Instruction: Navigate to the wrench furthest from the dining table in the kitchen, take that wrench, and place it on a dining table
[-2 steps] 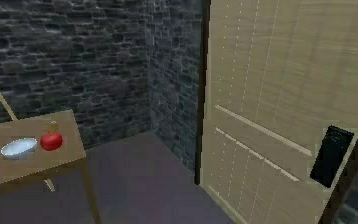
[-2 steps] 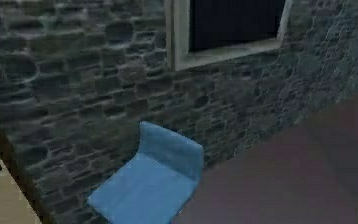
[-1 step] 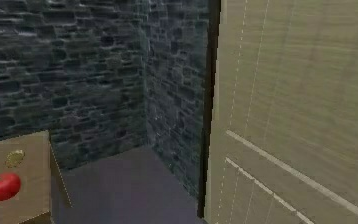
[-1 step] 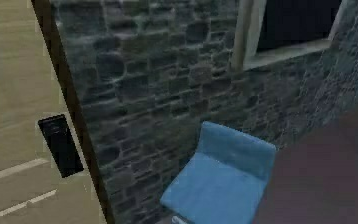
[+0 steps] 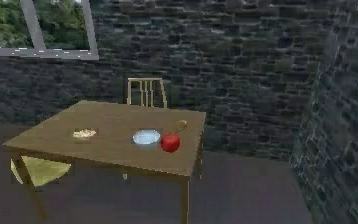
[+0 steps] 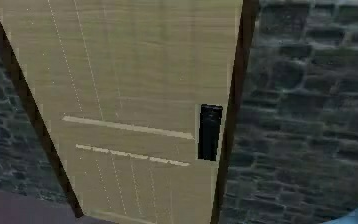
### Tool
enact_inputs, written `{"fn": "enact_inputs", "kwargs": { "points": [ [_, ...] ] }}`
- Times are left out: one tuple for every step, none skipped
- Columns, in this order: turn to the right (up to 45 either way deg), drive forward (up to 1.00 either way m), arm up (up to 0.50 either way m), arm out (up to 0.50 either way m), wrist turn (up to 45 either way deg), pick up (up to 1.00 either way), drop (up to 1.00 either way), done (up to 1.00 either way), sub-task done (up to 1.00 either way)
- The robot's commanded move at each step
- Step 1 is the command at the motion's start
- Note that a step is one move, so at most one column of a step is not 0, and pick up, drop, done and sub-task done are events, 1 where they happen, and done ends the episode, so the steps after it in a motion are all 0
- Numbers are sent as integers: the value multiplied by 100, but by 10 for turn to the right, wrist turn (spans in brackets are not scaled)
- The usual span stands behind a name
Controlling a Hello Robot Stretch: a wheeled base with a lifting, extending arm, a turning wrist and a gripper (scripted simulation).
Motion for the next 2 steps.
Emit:
{"fn": "enact_inputs", "kwargs": {
  "points": [
    [-450,0,0,0,0,0,0,0,0],
    [-300,0,0,0,0,0,0,0,0]
  ]
}}
